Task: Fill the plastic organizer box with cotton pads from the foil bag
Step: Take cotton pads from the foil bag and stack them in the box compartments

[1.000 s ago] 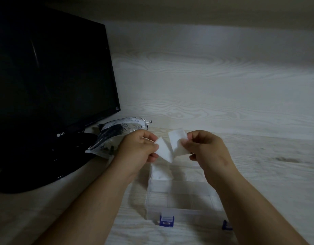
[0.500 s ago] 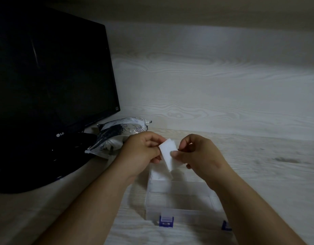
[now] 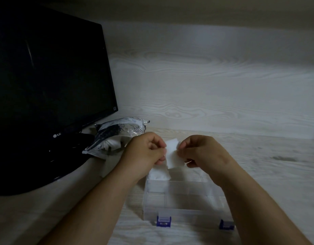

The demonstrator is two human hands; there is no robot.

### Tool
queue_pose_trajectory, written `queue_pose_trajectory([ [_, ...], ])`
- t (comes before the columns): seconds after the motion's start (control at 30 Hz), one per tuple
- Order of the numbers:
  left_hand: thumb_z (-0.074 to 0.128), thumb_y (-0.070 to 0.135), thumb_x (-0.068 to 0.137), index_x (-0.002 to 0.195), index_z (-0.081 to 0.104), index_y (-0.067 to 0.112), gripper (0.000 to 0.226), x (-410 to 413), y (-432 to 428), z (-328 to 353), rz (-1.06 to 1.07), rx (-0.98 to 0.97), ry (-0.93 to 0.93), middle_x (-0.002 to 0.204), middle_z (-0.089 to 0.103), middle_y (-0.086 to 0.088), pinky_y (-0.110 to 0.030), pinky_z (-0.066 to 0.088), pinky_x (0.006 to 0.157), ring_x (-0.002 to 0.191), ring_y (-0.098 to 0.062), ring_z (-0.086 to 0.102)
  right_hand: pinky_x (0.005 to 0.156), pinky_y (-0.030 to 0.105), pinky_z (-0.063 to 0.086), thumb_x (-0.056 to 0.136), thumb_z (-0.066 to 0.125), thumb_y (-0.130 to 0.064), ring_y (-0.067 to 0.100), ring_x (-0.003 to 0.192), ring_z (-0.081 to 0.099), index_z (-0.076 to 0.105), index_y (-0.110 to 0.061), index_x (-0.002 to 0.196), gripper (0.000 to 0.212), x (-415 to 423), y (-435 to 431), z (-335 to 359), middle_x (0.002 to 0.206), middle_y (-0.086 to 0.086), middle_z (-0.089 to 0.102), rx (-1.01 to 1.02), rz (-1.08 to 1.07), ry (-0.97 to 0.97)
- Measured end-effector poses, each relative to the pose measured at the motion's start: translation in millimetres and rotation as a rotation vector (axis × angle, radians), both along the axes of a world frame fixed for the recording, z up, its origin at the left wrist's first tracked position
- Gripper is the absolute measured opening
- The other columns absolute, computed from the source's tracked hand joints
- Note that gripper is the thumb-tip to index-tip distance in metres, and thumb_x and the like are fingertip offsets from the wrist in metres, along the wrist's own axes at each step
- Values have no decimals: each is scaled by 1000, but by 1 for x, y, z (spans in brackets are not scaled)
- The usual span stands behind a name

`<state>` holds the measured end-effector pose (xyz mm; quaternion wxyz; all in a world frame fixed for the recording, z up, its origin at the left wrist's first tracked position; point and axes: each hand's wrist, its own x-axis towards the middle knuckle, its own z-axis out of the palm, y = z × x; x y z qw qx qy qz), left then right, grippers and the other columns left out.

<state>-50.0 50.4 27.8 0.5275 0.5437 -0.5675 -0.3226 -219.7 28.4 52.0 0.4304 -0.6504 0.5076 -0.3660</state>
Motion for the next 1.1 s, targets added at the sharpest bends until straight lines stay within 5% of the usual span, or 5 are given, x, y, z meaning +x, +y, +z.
queue_pose_trajectory([
  [0.17, 73, 20, 82, 77, 66, 35, 17, -6, -3, -11, 23, -25, -411, 76, 65, 14, -11, 46, 63, 67, 4, 58, 68, 34, 62, 78, 75, -1, 21, 62, 67, 72, -8, 80, 8, -5, -1, 2, 79, 14, 73, 43, -25, 170],
  [0.47, 71, 26, 80, 96, 75, 29, 16, -13, 1, -15, -25, 22, -655, 86, 71, 11, -17, 49, 74, 79, -2, 62, 64, 29, 61, 83, 70, 2, 19, 57, 65, 72, -8, 77, 12, 3, -5, -1, 77, 17, 71, 206, 3, 379],
  [0.7, 71, 28, 75, 85, 77, 32, 12, -17, -1, -17, 8, 12, -830, 88, 58, 9, -19, 45, 74, 89, -12, 58, 54, 20, 56, 85, 68, -3, 12, 50, 62, 76, -11, 88, 12, 9, -9, -12, 69, 6, 67, 193, 72, 593],
  [0.9, 71, 26, 75, 82, 78, 27, 10, -16, -3, -16, 1, 59, -871, 88, 65, 5, -18, 47, 69, 83, -11, 62, 84, 36, 59, 87, 68, -12, 24, 85, 73, 75, -12, 101, 15, 14, -14, -14, 95, 11, 74, 224, 114, 695],
  [1.1, 76, 35, 74, 87, 78, 31, 14, -14, -6, -14, -31, 123, -876, 82, 72, 8, -17, 47, 65, 78, -9, 65, 86, 36, 58, 87, 66, -13, 22, 84, 74, 76, -11, 100, 17, 16, -21, -21, 93, 10, 76, 236, 105, 741],
])
